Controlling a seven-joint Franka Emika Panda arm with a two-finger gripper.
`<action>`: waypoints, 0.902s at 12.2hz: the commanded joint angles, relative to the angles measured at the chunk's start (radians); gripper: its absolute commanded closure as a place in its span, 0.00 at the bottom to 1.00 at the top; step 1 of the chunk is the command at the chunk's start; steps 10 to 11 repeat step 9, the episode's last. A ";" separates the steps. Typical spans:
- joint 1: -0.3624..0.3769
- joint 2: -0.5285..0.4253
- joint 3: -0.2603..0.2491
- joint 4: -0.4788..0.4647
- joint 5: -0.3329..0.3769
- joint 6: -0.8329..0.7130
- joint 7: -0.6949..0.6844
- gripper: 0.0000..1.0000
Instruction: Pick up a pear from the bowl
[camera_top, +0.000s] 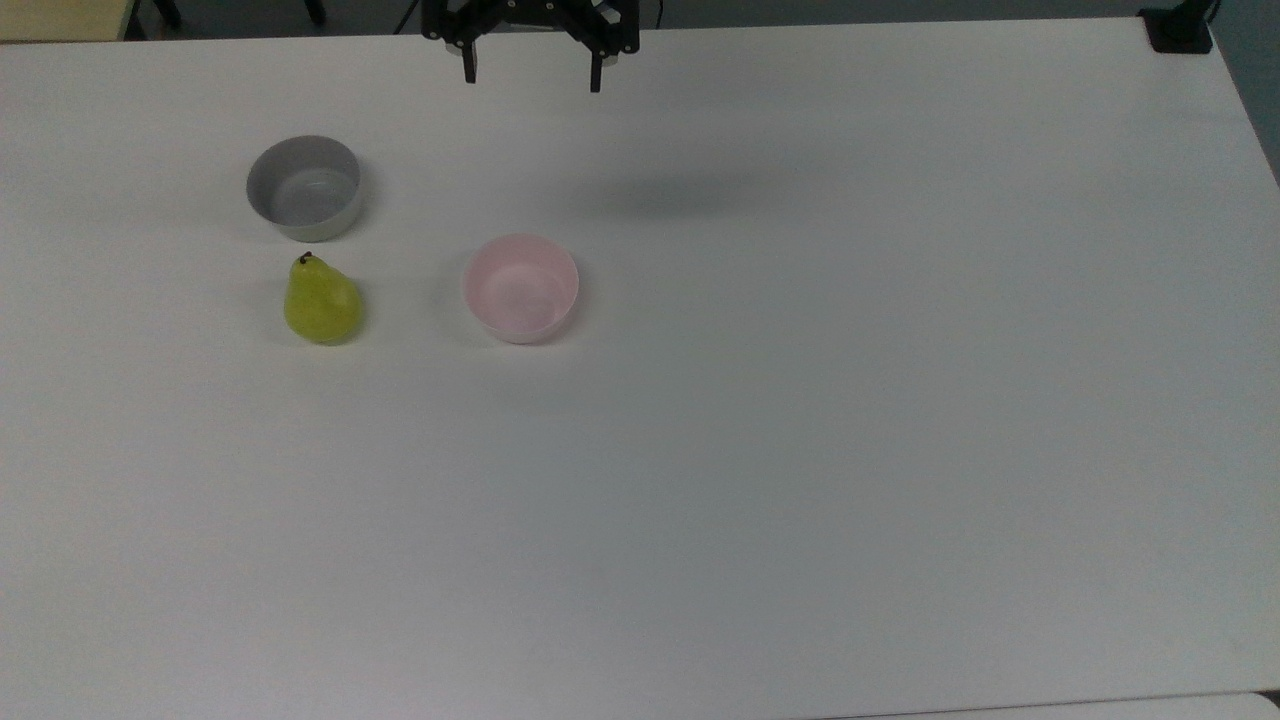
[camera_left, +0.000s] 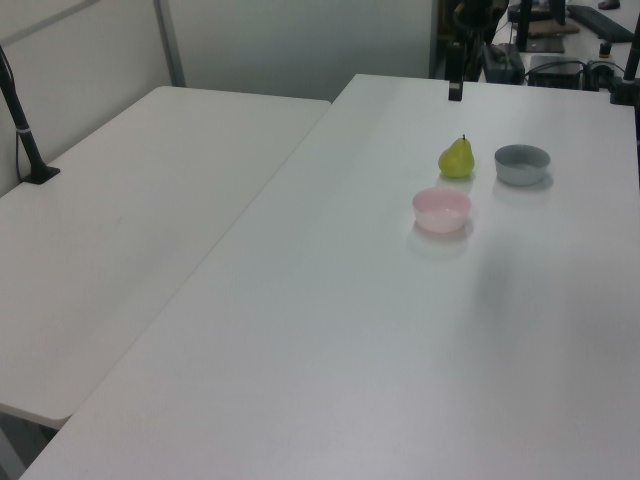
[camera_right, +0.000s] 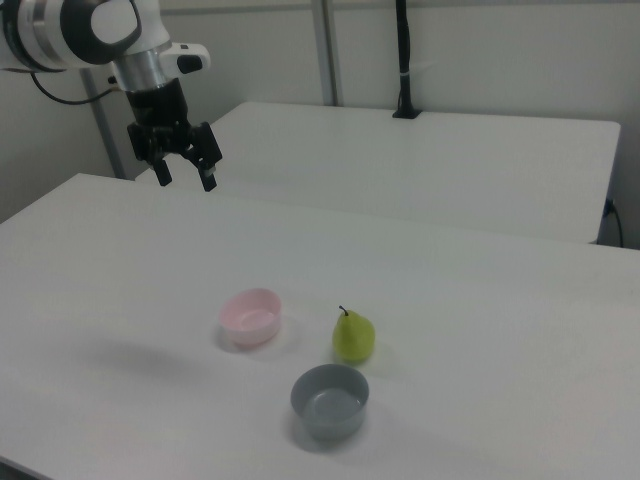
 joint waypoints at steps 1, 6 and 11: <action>-0.024 -0.042 0.001 -0.030 0.012 -0.017 -0.036 0.00; -0.114 -0.048 0.093 -0.030 0.013 -0.040 -0.037 0.00; -0.114 -0.048 0.091 -0.030 0.013 -0.042 -0.036 0.00</action>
